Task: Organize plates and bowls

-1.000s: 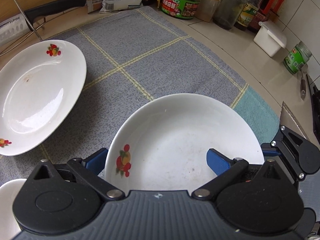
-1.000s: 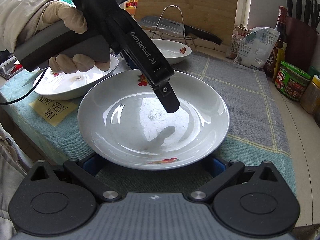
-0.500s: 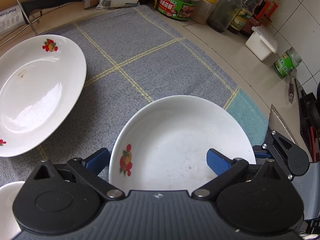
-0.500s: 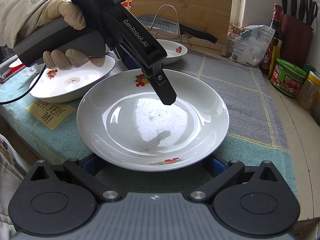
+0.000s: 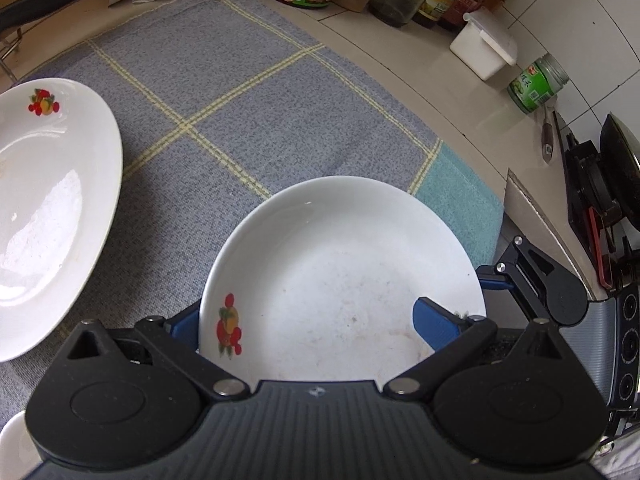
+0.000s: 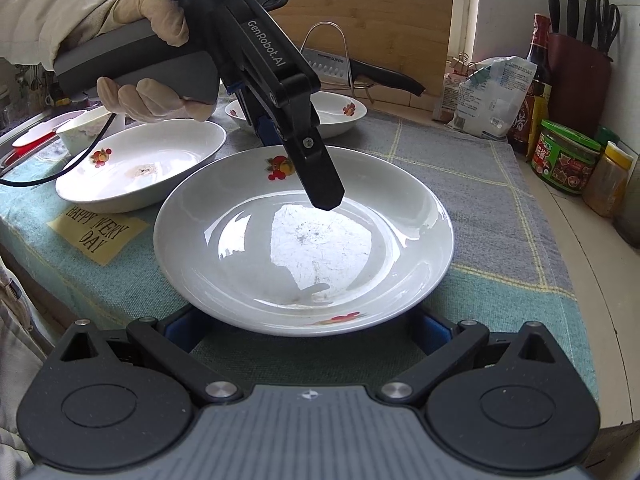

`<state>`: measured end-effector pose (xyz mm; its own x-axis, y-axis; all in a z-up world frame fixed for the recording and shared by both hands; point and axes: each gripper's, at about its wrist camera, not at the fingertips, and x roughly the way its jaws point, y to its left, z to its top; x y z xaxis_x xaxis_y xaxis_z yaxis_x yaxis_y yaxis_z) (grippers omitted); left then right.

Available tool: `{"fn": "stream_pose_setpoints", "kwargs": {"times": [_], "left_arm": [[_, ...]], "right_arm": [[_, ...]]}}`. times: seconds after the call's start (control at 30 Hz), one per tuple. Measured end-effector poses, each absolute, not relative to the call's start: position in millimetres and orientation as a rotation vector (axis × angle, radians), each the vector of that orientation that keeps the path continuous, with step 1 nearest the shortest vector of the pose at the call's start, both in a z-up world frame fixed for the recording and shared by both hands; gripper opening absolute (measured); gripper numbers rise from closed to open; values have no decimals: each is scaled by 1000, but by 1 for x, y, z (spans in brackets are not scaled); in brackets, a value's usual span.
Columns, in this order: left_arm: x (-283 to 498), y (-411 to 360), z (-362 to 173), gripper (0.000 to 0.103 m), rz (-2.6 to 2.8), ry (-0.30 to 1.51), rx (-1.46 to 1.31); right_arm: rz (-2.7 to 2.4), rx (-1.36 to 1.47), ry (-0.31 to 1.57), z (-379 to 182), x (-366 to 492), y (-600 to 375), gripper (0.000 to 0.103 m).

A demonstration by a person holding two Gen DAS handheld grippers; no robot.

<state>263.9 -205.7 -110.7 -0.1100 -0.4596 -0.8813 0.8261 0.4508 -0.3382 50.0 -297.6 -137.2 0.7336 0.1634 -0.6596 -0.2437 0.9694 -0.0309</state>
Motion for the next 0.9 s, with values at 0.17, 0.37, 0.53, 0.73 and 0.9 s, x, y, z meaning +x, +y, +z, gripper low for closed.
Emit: {"fn": "stream_pose_setpoints", "kwargs": {"times": [0.17, 0.37, 0.53, 0.73, 0.9], "left_arm": [[265, -206, -112, 100, -1145, 1275, 396], [267, -210, -115, 100, -1140, 1311, 412], [270, -212, -116, 100, -1128, 1339, 404], [271, -213, -117, 100, -1129, 1348, 401], [271, -213, -117, 99, -1129, 1342, 409]], "right_arm": [[213, -113, 700, -138, 49, -298, 103], [221, -113, 718, -136, 53, -299, 103], [220, -122, 723, -136, 53, -296, 103], [230, -117, 743, -135, 57, -298, 103], [243, -139, 747, -133, 59, -295, 103]]}}
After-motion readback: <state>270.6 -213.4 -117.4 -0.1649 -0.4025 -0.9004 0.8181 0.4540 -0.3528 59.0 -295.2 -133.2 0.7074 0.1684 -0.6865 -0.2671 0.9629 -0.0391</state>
